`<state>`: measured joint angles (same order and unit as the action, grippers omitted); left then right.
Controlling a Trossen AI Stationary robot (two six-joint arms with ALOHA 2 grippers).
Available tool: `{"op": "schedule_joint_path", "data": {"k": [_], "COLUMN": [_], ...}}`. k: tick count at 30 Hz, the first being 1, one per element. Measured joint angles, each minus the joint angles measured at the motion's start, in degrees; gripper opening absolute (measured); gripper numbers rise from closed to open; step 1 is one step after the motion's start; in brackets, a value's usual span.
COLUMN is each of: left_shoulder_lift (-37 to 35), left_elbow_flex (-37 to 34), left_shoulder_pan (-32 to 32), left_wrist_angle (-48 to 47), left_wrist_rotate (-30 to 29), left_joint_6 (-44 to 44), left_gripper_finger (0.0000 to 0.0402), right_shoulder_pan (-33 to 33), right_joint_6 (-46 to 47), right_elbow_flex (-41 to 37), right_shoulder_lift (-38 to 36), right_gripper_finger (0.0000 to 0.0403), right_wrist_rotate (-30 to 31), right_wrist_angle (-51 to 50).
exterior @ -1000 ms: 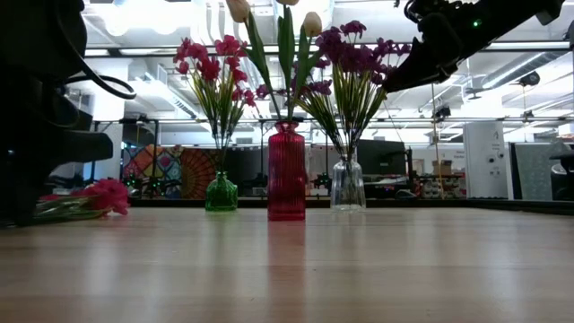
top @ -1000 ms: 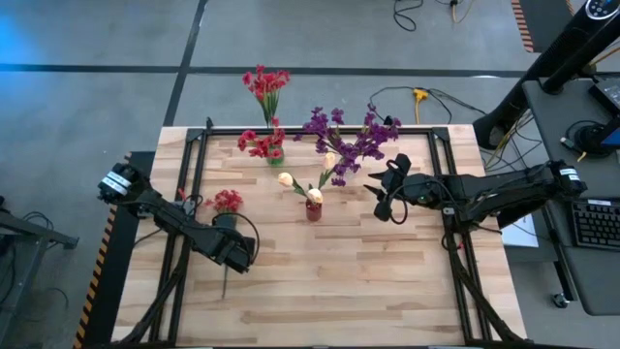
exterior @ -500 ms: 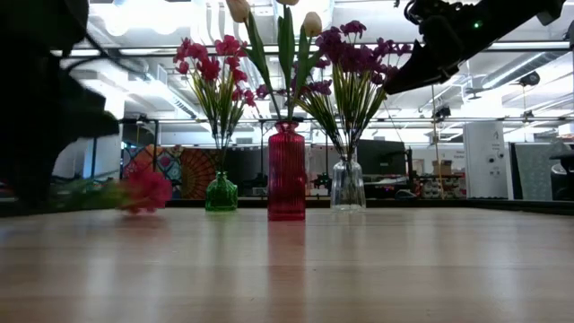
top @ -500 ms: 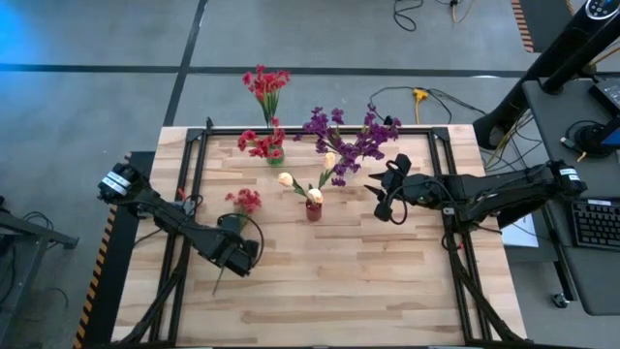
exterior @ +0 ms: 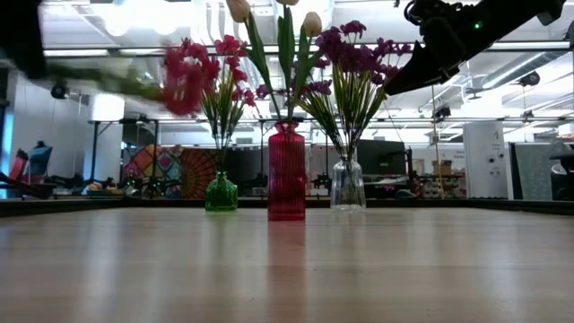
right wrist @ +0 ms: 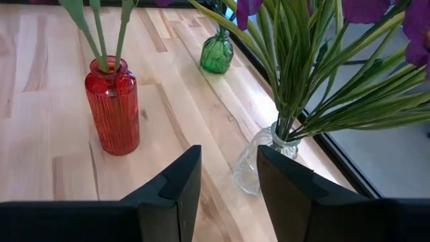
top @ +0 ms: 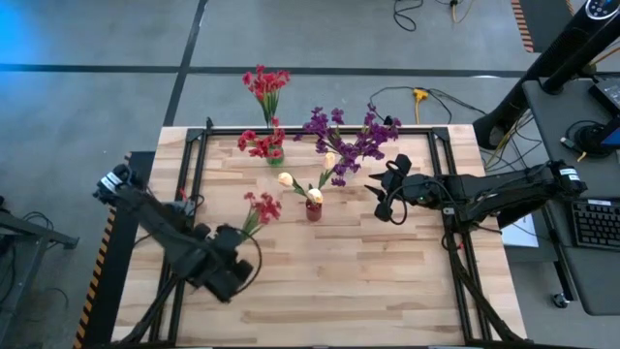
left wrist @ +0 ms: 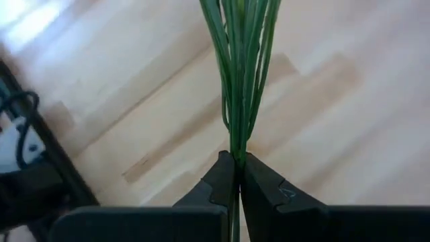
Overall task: Sort flowers into vase by color
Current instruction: Put the red flowers into the green vase
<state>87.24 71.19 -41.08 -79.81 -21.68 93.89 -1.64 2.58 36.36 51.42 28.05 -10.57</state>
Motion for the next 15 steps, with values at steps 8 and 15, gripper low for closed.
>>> {"op": "schedule_joint_path", "data": {"k": [8, 15], "left_shoulder_lift": [0.0, 0.0], "left_elbow_flex": [11.2, 11.4], "left_shoulder_pan": [-14.9, -16.5], "left_wrist_angle": [-2.7, -3.2], "left_wrist_rotate": [-33.5, -58.4], "left_joint_6": [-16.2, -21.5], "left_gripper_finger": [0.0000, 0.0000], "right_shoulder_pan": [0.0, 0.0], "right_joint_6": [-0.2, -0.2], "right_elbow_flex": [0.0, 0.0], "right_shoulder_lift": [0.0, 0.0], "right_gripper_finger": [0.0139, 0.0132], "right_wrist_rotate": [0.0, 0.0], "right_wrist_angle": [0.0, 0.1]}}
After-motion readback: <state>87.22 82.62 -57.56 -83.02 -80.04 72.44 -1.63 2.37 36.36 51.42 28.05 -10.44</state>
